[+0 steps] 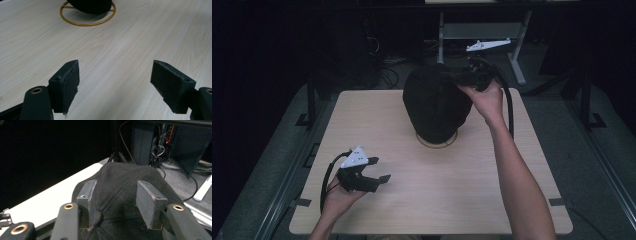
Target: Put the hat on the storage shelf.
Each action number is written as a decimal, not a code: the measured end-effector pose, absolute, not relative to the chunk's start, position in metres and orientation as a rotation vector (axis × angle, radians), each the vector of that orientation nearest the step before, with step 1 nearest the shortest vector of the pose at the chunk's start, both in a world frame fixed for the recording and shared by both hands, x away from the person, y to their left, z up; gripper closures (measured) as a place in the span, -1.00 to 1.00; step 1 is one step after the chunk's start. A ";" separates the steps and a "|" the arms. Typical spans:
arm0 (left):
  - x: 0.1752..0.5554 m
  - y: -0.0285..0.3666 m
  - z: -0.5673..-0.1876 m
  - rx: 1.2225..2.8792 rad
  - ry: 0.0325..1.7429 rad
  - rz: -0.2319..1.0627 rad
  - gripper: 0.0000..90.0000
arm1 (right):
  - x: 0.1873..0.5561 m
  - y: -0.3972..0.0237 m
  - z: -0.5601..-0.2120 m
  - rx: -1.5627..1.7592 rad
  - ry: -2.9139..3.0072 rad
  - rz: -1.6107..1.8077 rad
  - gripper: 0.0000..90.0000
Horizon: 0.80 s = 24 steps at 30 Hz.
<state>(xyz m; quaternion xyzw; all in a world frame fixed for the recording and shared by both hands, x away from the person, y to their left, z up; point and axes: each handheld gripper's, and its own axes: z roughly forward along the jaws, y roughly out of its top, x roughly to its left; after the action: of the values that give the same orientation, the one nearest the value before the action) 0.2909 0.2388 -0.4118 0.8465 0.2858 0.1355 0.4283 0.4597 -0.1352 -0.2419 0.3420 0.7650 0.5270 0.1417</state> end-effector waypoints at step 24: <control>0.290 0.239 -0.412 2.134 0.710 0.352 -0.53 | 0.422 -0.177 -0.260 1.000 2.236 1.517 -0.23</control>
<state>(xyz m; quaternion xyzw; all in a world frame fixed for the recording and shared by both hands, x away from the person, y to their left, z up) 0.2901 0.2387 -0.4119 0.8511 0.2831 0.1403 0.4192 0.4221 -0.1767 -0.2604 0.3441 0.7696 0.5220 0.1299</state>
